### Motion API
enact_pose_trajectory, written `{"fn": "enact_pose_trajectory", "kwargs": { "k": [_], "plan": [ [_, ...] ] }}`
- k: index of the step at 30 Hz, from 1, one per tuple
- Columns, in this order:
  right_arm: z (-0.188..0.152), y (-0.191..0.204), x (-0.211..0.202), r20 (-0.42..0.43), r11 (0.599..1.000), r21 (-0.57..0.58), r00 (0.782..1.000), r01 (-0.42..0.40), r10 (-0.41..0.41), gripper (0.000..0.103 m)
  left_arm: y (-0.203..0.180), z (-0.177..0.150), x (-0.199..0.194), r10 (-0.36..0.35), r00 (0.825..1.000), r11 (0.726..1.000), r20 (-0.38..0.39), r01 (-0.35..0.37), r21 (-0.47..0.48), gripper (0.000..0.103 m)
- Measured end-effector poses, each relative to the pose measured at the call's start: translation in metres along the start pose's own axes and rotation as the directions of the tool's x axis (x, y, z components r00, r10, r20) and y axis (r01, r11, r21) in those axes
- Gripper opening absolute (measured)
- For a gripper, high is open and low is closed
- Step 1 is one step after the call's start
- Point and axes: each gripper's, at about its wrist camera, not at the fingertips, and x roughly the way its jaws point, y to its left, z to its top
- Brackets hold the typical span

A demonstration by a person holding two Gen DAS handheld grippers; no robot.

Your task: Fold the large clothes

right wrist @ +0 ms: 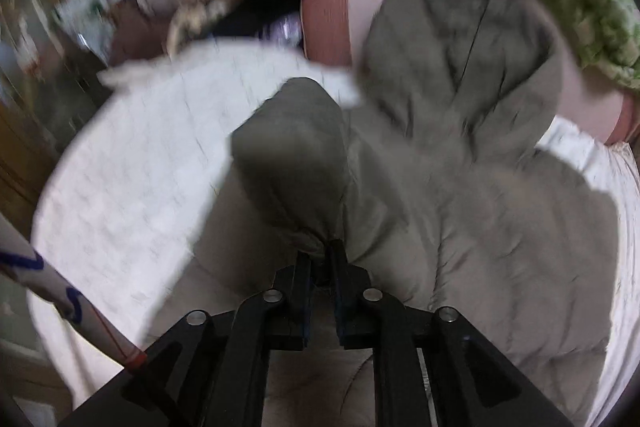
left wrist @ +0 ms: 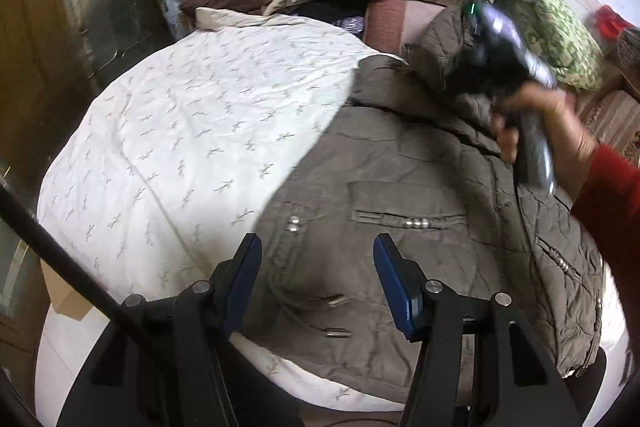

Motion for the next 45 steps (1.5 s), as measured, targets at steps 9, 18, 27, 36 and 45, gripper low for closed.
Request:
{"fn": "enact_pose_trajectory", "kwargs": {
  "k": [9, 18, 27, 36, 45],
  "plan": [
    [-0.027, -0.024, -0.035, 0.075, 1.000, -0.024, 0.997, 0.006, -0.005, 0.078, 0.010, 0.001, 0.013, -0.022, 0.999, 0.999, -0.038, 0.020, -0.039, 0.057],
    [-0.067, -0.134, -0.094, 0.077, 0.988, 0.114, 0.991, 0.104, -0.113, 0.078, 0.026, 0.023, 0.008, 0.028, 1.000, 0.999, 0.002, -0.028, 0.026, 0.067],
    [-0.222, -0.292, -0.153, -0.071, 0.896, 0.415, 0.988, 0.157, -0.140, 0.081, 0.036, 0.045, 0.104, -0.085, 0.979, 0.991, -0.186, 0.103, 0.087, 0.067],
    [-0.308, -0.263, -0.157, -0.069, 0.900, 0.436, 0.998, 0.027, 0.003, 0.027, 0.026, 0.020, 0.132, -0.160, 0.933, 0.986, -0.323, 0.163, -0.017, 0.041],
    [-0.300, -0.300, -0.165, -0.059, 0.873, 0.485, 0.998, 0.049, -0.023, 0.025, -0.012, -0.002, 0.092, -0.014, 0.961, 0.992, -0.276, 0.048, 0.117, 0.036]
  ]
}}
